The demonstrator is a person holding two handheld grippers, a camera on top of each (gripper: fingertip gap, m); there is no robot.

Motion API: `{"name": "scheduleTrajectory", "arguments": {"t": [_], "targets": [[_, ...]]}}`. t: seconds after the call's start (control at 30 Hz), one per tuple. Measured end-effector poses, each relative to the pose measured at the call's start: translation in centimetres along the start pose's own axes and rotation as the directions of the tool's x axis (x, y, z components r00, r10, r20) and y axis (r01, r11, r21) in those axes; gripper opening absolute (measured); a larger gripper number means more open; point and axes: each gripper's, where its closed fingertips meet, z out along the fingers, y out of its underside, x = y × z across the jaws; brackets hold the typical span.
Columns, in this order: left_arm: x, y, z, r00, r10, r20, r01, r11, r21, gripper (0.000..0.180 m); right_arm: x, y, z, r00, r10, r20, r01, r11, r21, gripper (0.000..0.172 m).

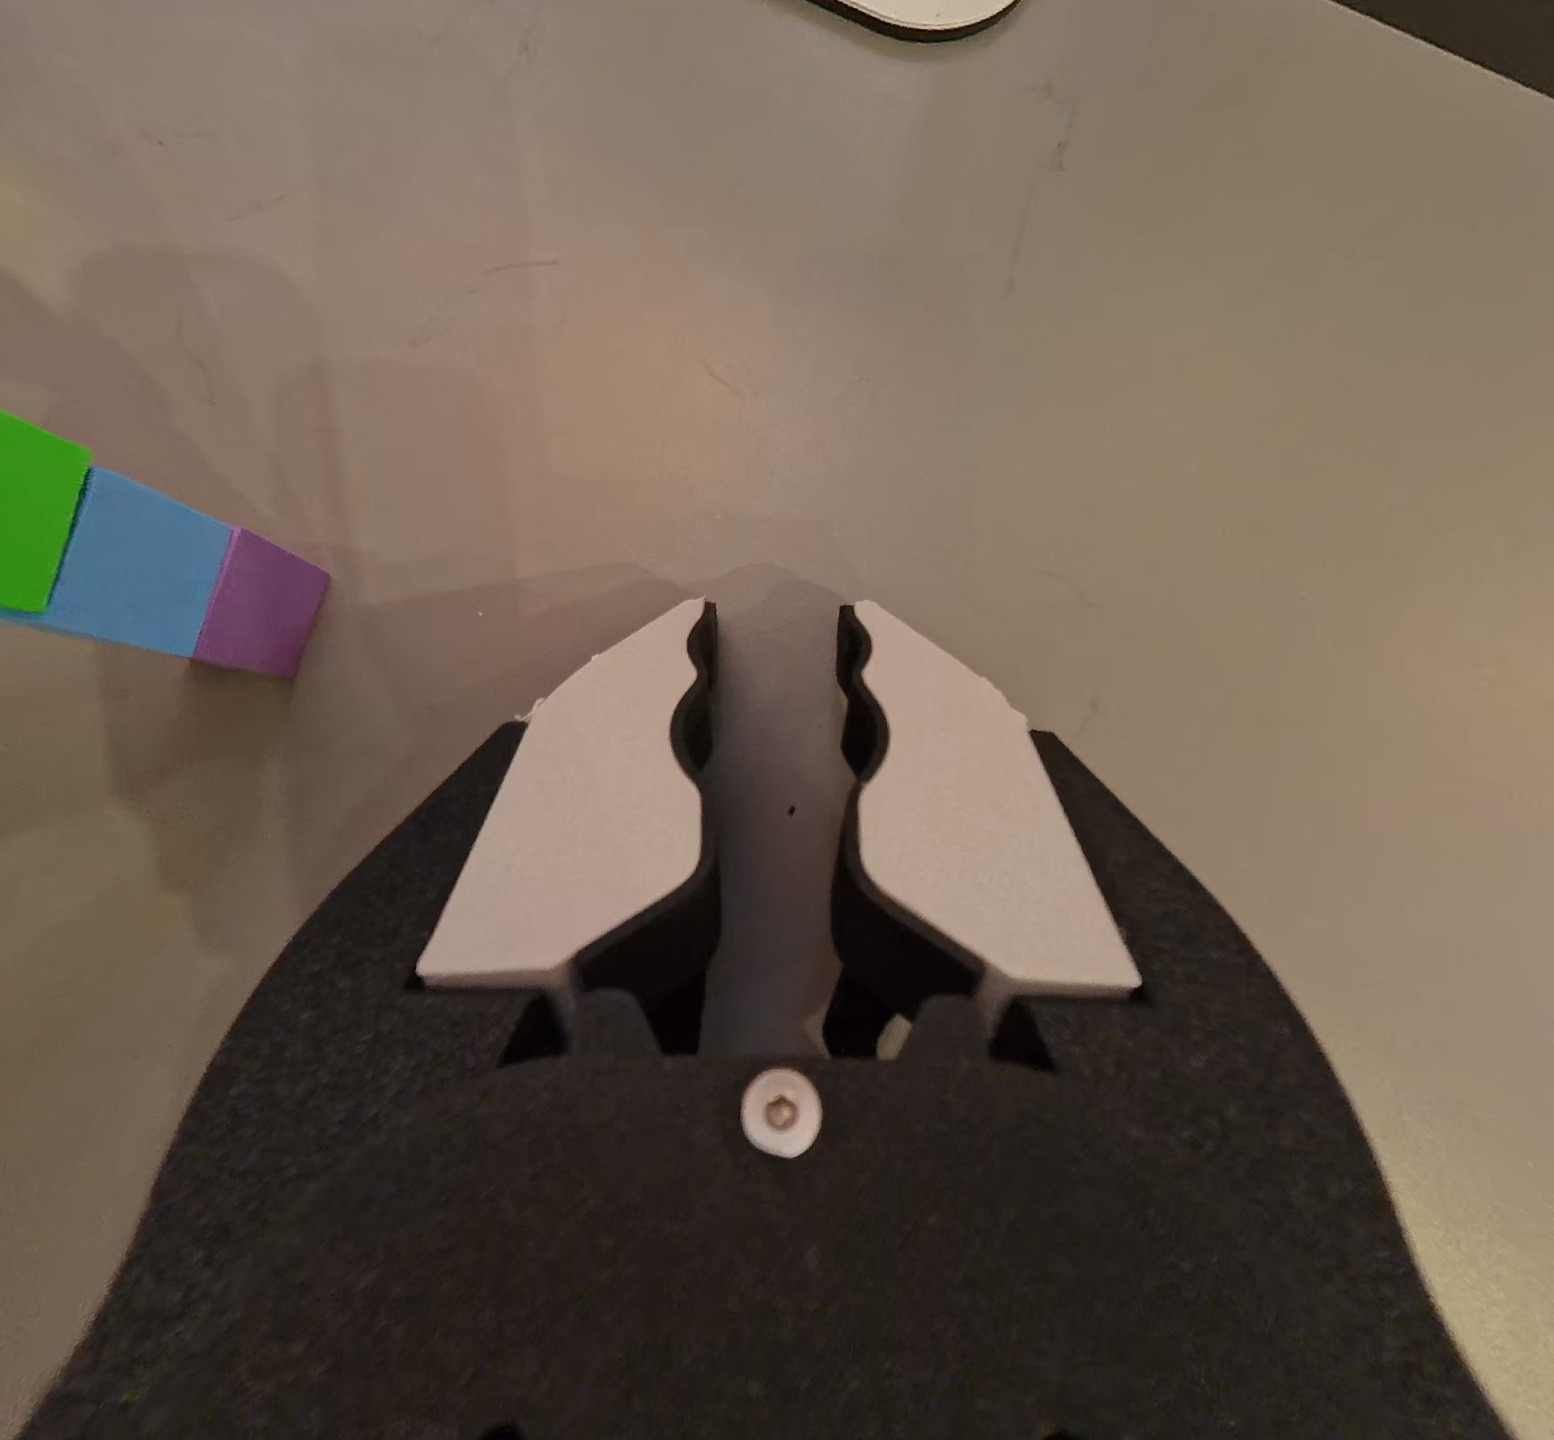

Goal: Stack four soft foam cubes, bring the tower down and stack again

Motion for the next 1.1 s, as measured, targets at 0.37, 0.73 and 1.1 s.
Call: {"name": "scheduleTrajectory", "arguments": {"t": [0.37,0.73,1.1], "targets": [[0.1,0.1,0.1,1.000,0.018,-0.006,-0.018,1.000,0.004,0.029,0.0,0.0,0.0,1.000,0.000,0.000,0.000,1.000,0.000,0.027],[0.2,0.3,0.3,1.000,0.012,-0.014,-0.012,1.000,0.007,0.035,0.0,0.0,0.0,1.000,-0.001,0.000,0.001,1.000,0.000,0.027],[0.1,0.5,-0.6,1.000,-0.023,-0.006,0.024,0.999,0.039,0.050,0.0,0.0,0.0,1.000,-0.001,0.001,0.001,1.000,0.000,0.027]]}}
